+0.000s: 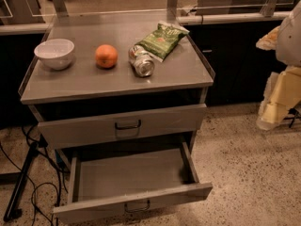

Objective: Place 7up can into middle drawer

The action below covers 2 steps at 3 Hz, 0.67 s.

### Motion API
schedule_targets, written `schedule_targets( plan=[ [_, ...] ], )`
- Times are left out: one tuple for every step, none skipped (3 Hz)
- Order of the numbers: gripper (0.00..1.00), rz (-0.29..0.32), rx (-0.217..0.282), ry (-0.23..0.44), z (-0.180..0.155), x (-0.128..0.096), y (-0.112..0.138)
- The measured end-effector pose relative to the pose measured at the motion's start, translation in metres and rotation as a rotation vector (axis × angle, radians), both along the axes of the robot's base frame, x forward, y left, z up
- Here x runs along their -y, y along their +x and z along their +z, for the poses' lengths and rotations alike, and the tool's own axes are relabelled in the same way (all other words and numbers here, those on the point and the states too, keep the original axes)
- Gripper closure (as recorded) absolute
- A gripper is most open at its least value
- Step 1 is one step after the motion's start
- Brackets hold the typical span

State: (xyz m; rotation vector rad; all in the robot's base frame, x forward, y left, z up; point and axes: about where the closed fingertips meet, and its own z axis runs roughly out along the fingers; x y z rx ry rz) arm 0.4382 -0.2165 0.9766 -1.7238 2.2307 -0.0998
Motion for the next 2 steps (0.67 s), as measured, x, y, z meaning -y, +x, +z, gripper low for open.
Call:
schedule_targets(
  plan=[
    [0.00, 0.014, 0.006, -0.002, 0.0082, -0.0256, -0.0125],
    [0.00, 0.013, 0.002, -0.003, 0.0064, -0.0293, -0.0113]
  ],
)
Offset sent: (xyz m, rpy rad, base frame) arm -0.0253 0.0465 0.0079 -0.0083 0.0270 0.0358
